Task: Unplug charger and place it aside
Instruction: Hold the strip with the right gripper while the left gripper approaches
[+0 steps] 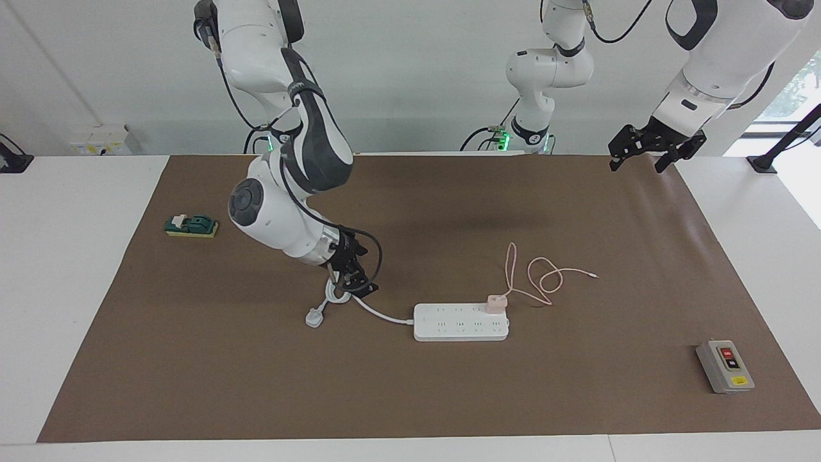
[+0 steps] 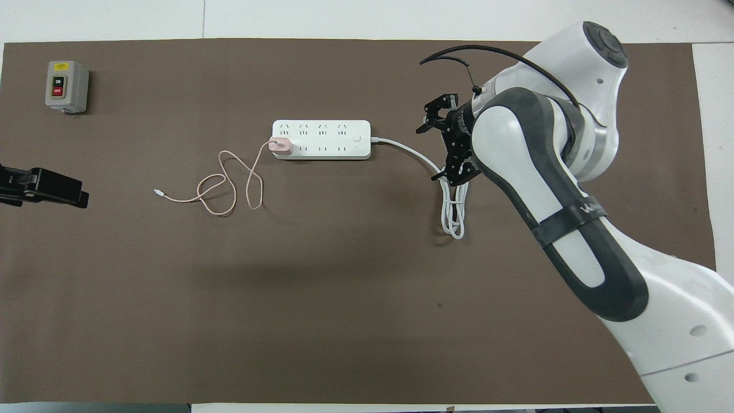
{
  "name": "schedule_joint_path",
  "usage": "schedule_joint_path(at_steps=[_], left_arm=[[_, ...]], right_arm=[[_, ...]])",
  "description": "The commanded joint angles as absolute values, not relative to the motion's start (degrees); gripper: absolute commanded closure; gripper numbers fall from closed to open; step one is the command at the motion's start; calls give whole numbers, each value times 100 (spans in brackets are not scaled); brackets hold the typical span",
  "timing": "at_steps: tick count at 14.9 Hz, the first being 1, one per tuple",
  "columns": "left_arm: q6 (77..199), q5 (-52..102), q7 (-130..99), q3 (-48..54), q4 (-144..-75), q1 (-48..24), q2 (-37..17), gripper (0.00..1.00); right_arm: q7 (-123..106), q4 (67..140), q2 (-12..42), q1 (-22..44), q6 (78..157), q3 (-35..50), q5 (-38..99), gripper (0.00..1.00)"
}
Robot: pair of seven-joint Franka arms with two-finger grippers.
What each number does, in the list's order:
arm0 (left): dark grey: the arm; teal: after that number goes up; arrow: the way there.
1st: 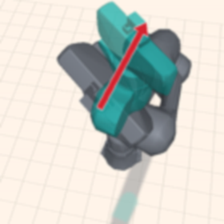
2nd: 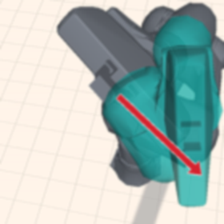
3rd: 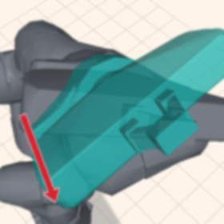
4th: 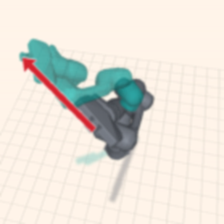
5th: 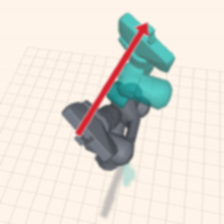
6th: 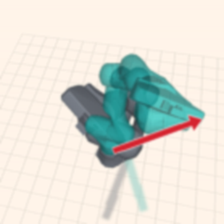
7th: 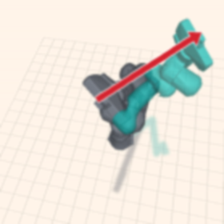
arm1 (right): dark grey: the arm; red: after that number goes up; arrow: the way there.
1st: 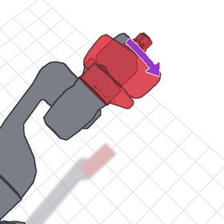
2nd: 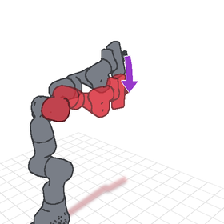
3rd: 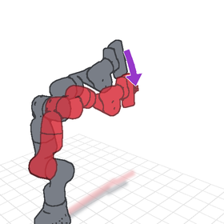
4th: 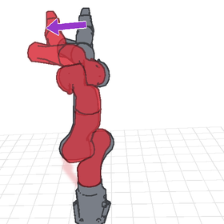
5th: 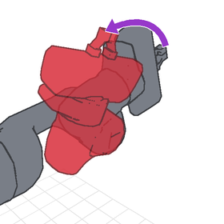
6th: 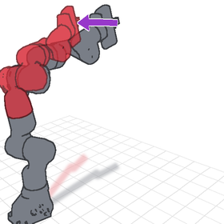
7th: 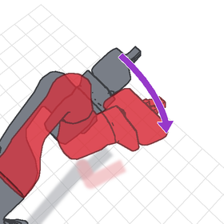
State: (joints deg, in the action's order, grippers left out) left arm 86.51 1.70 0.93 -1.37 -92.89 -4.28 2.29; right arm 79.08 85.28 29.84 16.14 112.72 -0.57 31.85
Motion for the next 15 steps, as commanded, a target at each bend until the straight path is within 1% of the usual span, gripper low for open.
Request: schedule_joint_path(at_steps=[1,2,3,5,6,8,9,10,11,13,15], left_arm=[[9025,105,-857,-158,-9509,-536,325,0],[9018,105,-1288,-150,-9510,-536,325,0],[9018,105,-1588,-158,-9518,-545,325,0],[9000,105,-2307,-150,-9519,-562,325,0],[9044,105,-2755,-149,-9527,-623,334,0],[9175,97,-4219,-149,-9615,-782,325,0],[9263,97,-4958,-149,-9667,-895,316,0],[9429,105,-5801,-149,-9746,-1018,264,0],[9483,97,-6314,-149,-9782,-1089,203,0],[9422,-51,-7019,-167,-9686,-1396,-279,0],[9727,-343,-8081,-158,-9458,-1538,-736,0]], right_arm=[[8164,8262,3374,1756,11618,-53,3471,0],[8470,8175,3540,1845,11750,-53,3567,0],[8795,7887,3777,1880,11942,-53,3664,0],[9139,7263,4312,1925,11936,-53,3700,0],[9149,7025,4498,2003,11927,-53,3631,0],[9036,6769,4806,2258,12075,-88,3438,0],[9026,6446,5008,2250,12067,-79,3410,0],[9044,6277,5132,2206,12085,-70,3454,0],[9044,6275,5159,2215,12102,-79,3454,0],[9044,6267,5177,2276,12129,-88,3428,0],[9035,6258,5238,2241,12242,-88,3428,0]])
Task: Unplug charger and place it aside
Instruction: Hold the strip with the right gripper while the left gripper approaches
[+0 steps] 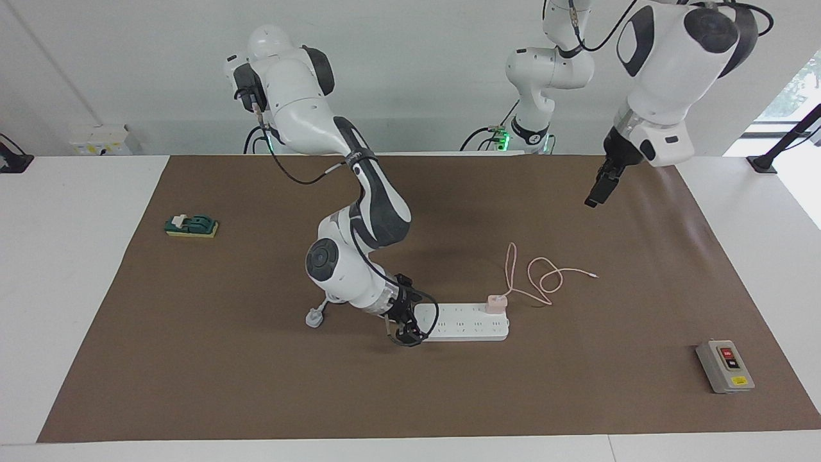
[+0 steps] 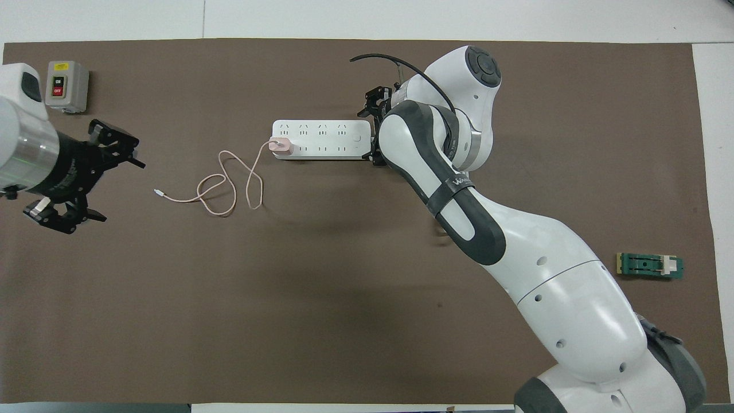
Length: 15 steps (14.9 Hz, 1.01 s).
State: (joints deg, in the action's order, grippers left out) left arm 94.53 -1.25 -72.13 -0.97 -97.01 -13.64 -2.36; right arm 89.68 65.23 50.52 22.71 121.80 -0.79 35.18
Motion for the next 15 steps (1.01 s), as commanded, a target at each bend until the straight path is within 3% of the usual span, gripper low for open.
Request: schedule_joint_path(at_steps=[1,4,5,7,11,15], left_arm=[[9860,-334,-8434,-150,-9283,-1529,-921,0],[9888,-229,-9015,-167,-8764,-1651,-1588,0],[9844,-194,-9331,-176,-8075,-1696,-2209,0],[9826,43,-9413,-176,-7482,-1705,-2678,0],[10546,614,-9510,-176,-7435,-1722,-2926,0],[11099,563,-9519,-193,-7680,-1933,-2971,0]], right_arm=[[9035,6267,5256,2259,12313,-88,3428,0],[9035,6284,5317,2294,12489,-79,3436,0],[9044,6293,5317,2311,12463,-70,3445,0],[9061,6293,5309,2312,12376,-62,3471,0],[9227,6258,5239,2268,11919,-26,3498,0],[9273,6284,5194,2303,12163,-44,3480,0]])
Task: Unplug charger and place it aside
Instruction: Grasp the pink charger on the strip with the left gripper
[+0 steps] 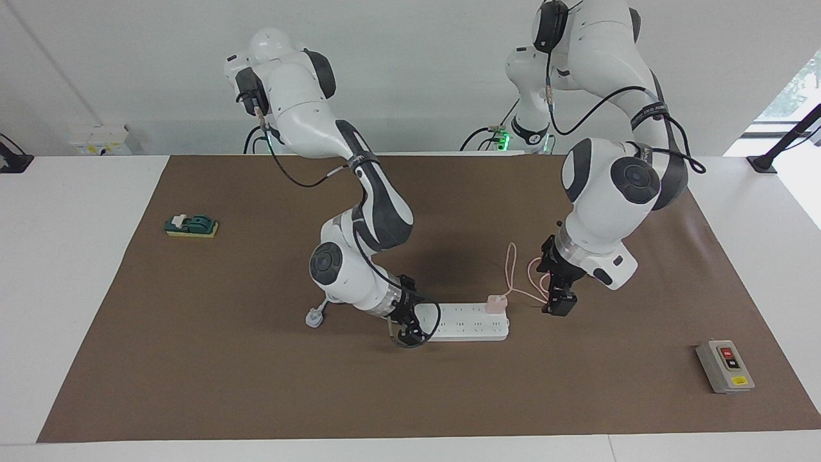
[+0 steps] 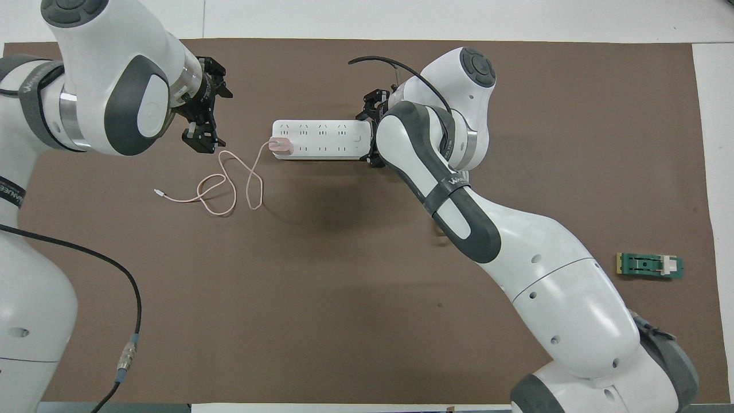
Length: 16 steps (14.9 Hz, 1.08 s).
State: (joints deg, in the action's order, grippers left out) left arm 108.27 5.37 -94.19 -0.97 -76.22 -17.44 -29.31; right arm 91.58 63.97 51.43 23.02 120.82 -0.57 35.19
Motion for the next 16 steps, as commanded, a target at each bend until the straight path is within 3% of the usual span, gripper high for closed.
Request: schedule_joint_path(at_steps=[1,7,16], left_arm=[[11257,554,-9527,-202,-7856,-2003,-2953,0],[11434,256,-9852,-229,-8191,-2346,-3067,0],[11408,44,-9993,-237,-8174,-2277,-3155,0]], right_arm=[[9185,6293,5203,2303,12242,-44,3480,0],[8991,6478,5212,2364,12700,-26,3524,0],[8991,6670,5168,2461,12805,-17,3709,0]])
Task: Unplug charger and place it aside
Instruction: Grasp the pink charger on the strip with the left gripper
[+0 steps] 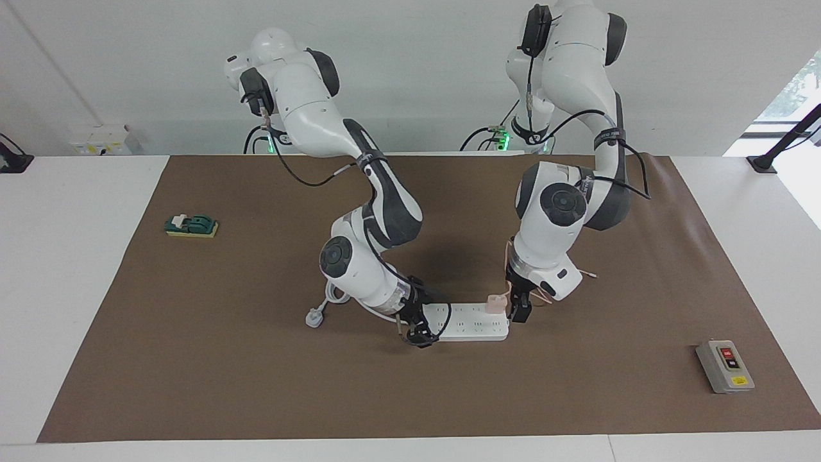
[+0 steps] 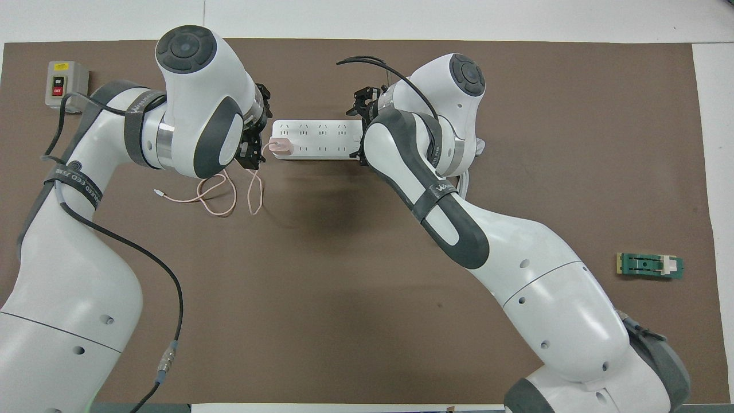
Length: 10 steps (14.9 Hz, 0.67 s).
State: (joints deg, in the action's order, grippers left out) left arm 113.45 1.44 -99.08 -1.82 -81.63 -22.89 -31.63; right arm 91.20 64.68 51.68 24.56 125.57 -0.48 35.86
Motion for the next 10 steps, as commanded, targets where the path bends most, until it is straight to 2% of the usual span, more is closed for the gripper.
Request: schedule_joint_path(at_steps=[1,7,10], left_arm=[[11408,-17,-9984,-272,-8026,-2215,-3251,0],[11653,-88,-9967,-273,-7980,-2013,-3340,0],[12198,-71,-10028,-281,-8331,-2196,-3331,0]], right_arm=[[8991,6741,5159,2461,12901,-18,3709,0],[8824,6935,5124,2479,13113,-9,3718,0],[8807,6926,5089,2435,13035,-9,3735,0]])
